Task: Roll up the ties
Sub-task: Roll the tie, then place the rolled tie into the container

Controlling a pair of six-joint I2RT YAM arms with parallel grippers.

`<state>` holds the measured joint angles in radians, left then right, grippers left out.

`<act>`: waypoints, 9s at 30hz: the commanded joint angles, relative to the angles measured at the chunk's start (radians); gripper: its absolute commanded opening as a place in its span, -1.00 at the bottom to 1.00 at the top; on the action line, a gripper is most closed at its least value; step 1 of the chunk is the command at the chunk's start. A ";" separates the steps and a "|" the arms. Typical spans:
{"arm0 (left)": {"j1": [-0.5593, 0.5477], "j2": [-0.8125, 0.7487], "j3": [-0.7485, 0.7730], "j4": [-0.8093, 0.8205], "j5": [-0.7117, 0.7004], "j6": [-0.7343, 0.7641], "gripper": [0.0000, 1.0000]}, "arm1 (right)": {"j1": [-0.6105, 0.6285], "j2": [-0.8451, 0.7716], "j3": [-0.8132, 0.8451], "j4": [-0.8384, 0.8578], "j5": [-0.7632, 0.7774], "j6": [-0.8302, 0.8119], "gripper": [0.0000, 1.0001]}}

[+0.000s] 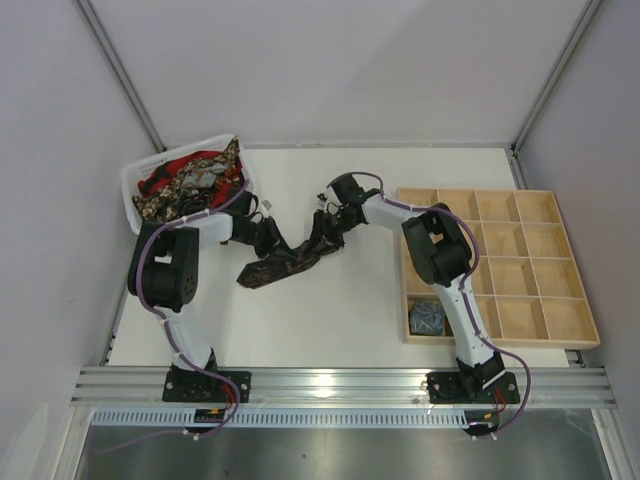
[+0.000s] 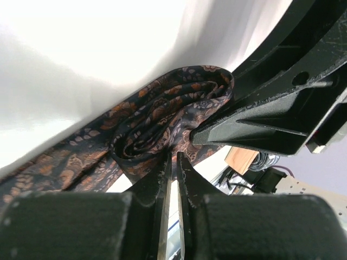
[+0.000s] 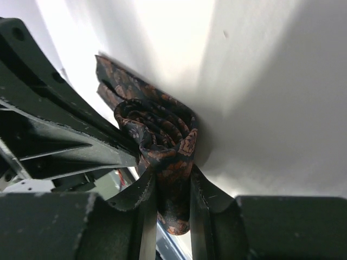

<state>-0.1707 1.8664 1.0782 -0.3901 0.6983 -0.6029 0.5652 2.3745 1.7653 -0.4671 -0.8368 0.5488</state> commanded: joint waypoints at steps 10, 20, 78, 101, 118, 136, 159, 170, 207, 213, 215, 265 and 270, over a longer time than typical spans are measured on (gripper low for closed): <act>-0.118 0.027 0.035 0.076 -0.010 -0.063 -0.73 | -0.001 -0.155 0.052 -0.384 0.370 -0.184 -1.00; -0.154 0.060 0.052 0.071 -0.020 -0.066 -0.73 | 0.054 -0.150 0.180 -0.534 0.579 -0.237 -1.00; 0.036 -0.395 -0.162 -0.173 -0.214 -0.021 -0.61 | 0.274 -0.037 0.356 -0.467 0.486 -0.112 0.21; -0.055 0.103 0.506 -0.331 -0.356 0.186 -0.61 | 0.160 -0.440 -0.213 -0.285 0.689 0.480 -0.60; -0.144 0.323 0.635 -0.519 -0.502 0.334 -0.63 | 0.354 -0.273 -0.185 -0.195 1.051 0.870 -0.81; -0.144 0.307 0.488 -0.509 -0.338 0.341 -0.69 | 0.391 -0.170 -0.115 -0.123 1.127 0.896 -0.78; -0.055 -0.027 0.496 -0.452 -0.281 0.250 -0.45 | 0.259 -0.641 -0.369 -0.145 0.991 -0.123 0.46; -0.085 -0.219 0.077 -0.090 -0.072 0.008 -0.44 | -0.049 -0.468 -0.175 -0.054 0.191 -0.343 0.99; -0.038 -0.211 -0.090 -0.089 -0.178 0.052 -0.52 | 0.033 0.037 0.085 0.015 -0.235 -0.288 0.85; -0.030 -0.228 -0.121 -0.085 -0.174 0.057 -0.53 | 0.045 0.058 0.086 0.039 -0.268 -0.239 0.80; -0.029 -0.231 -0.130 -0.079 -0.174 0.058 -0.53 | 0.051 0.060 0.083 0.038 -0.266 -0.230 0.79; 0.054 -0.584 -0.156 -0.089 -0.115 0.039 -0.19 | 0.055 -0.136 0.082 -0.104 0.218 0.179 -1.00; 0.054 -0.659 -0.166 -0.073 -0.109 -0.003 -0.17 | 0.006 -0.357 -0.114 -0.079 0.407 0.399 -1.00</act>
<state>-0.1253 1.2419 0.8917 -0.4763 0.5766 -0.5629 0.6010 2.1632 1.7187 -0.5621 -0.5877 0.7689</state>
